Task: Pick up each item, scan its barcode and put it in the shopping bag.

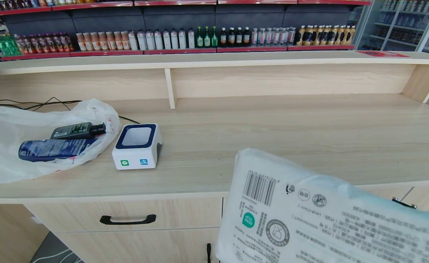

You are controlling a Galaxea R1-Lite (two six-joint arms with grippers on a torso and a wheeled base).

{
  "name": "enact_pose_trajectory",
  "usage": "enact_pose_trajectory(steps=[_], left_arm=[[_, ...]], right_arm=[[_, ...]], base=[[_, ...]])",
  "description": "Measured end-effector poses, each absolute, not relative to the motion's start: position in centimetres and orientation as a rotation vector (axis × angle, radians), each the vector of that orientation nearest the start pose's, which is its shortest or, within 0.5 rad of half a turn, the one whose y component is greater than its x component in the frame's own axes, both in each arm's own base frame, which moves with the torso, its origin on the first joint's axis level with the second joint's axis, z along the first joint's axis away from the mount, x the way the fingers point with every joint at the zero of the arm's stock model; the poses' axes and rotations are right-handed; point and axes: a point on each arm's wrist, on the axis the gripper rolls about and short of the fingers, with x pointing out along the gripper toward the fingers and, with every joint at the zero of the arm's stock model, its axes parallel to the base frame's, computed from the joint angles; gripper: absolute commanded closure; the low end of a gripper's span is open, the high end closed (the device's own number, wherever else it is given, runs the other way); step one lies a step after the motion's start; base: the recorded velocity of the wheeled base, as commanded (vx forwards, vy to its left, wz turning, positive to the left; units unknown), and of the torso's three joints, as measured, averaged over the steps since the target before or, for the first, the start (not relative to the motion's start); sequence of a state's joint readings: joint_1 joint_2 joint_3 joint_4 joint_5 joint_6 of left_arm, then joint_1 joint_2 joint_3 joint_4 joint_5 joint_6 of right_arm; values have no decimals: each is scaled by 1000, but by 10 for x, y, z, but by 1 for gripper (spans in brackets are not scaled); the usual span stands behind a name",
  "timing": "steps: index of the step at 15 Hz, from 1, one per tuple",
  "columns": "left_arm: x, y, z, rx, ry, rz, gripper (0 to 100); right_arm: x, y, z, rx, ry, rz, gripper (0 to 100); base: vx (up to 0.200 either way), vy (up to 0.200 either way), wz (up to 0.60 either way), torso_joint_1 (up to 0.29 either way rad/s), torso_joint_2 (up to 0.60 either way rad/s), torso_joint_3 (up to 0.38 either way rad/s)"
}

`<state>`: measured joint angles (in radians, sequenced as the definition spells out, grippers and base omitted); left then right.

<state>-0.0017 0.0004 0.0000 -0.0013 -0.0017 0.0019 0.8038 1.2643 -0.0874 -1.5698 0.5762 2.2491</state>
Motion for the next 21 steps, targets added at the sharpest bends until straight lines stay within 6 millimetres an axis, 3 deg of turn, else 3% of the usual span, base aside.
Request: enact_pose_trajectory(steps=[6, 9, 11, 15, 18, 21], left_arm=[[-23, 0, 76, 2, -1, -3, 0], [-23, 0, 76, 2, -1, -3, 0], [-23, 0, 76, 2, -1, -3, 0], [-23, 0, 76, 2, -1, -3, 0], [-23, 0, 76, 2, -1, -3, 0], [-23, 0, 76, 2, -1, -3, 0]], right_arm=[[88, 108, 196, 1901, 1331, 1155, 100], [96, 107, 193, 1810, 1172, 1170, 100], [101, 103, 185, 1648, 975, 1179, 100], [103, 93, 171, 1116, 514, 1222, 100], [110, 89, 175, 787, 219, 1212, 100], [120, 87, 176, 546, 41, 1168, 100]], base=[[0, 0, 0, 0, 0, 0], [0, 0, 0, 0, 0, 0], [0, 0, 0, 0, 0, 0], [0, 0, 0, 0, 0, 0], [0, 0, 0, 0, 0, 0], [0, 0, 0, 0, 0, 0]])
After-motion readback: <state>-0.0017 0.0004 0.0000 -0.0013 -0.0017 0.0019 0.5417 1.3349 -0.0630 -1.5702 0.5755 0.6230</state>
